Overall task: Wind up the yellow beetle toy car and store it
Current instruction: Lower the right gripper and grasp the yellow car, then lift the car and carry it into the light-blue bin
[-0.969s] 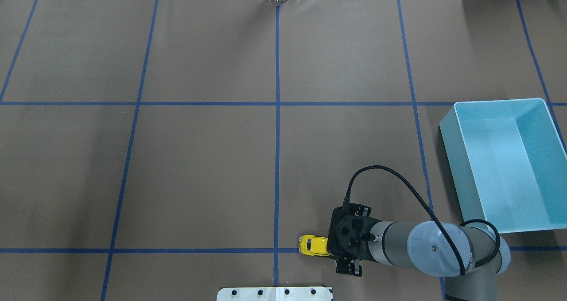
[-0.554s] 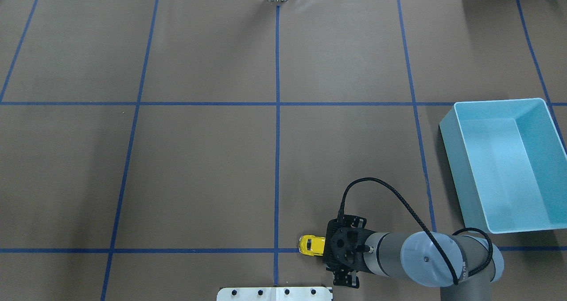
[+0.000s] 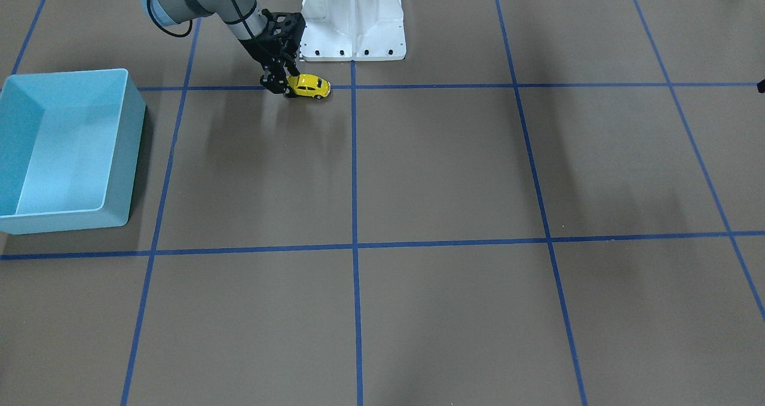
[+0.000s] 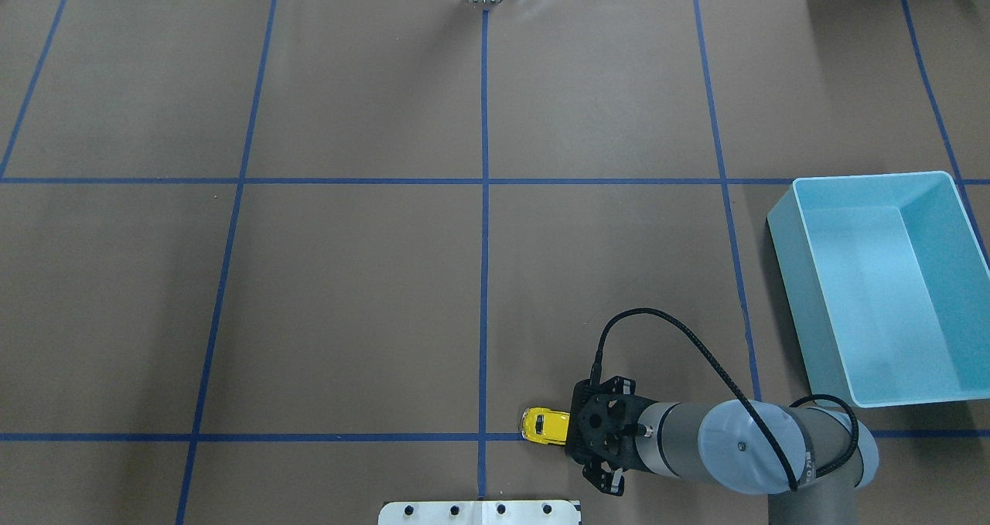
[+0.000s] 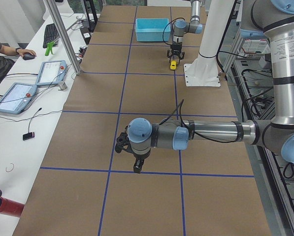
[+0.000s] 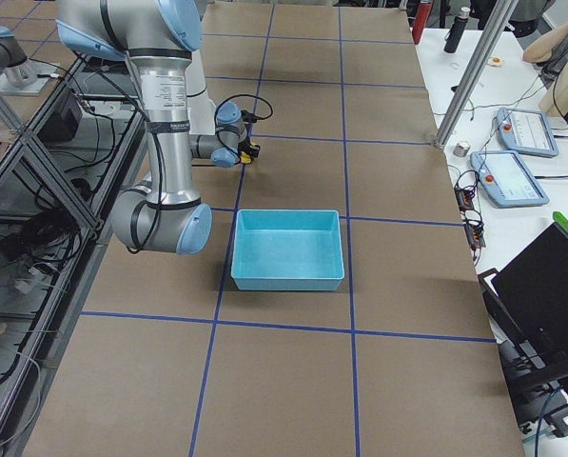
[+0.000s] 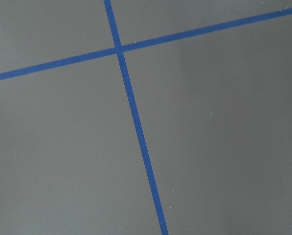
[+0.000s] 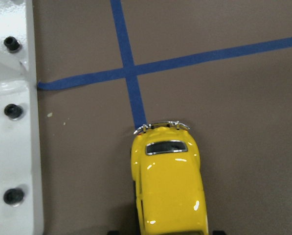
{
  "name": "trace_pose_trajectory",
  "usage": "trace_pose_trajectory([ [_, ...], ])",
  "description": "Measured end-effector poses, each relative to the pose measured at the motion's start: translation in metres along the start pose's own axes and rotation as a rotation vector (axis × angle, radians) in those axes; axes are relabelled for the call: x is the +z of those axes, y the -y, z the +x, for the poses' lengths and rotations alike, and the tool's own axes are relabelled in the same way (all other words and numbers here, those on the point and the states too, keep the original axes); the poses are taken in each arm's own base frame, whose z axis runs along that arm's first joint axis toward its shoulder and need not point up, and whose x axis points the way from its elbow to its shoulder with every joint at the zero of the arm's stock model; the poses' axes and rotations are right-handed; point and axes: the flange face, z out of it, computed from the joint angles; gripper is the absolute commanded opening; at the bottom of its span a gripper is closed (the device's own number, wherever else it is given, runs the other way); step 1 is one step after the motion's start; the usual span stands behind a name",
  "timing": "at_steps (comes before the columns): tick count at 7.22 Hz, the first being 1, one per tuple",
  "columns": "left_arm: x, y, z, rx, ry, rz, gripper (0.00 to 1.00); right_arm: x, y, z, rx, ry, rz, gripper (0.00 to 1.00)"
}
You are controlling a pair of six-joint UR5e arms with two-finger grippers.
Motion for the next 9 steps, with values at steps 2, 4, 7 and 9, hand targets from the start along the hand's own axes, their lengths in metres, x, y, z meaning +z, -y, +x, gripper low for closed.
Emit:
trace_pose_trajectory([
  [2,-0.001,-0.002,0.003,0.004,0.004,-0.001,1.0,-0.023,0.002,0.039,0.036,0.014,0.011,0.0],
  [4,0.004,-0.009,-0.002,-0.009,0.005,-0.014,1.0,-0.062,-0.013,0.099,0.095,0.031,0.012,0.0],
  [7,0.005,-0.01,-0.006,-0.008,0.045,-0.025,1.0,-0.136,-0.093,0.2,0.047,-0.006,-0.033,0.0],
  [9,0.005,-0.01,-0.006,-0.007,0.052,-0.026,1.0,-0.199,-0.17,0.256,-0.023,-0.004,-0.05,0.0],
])
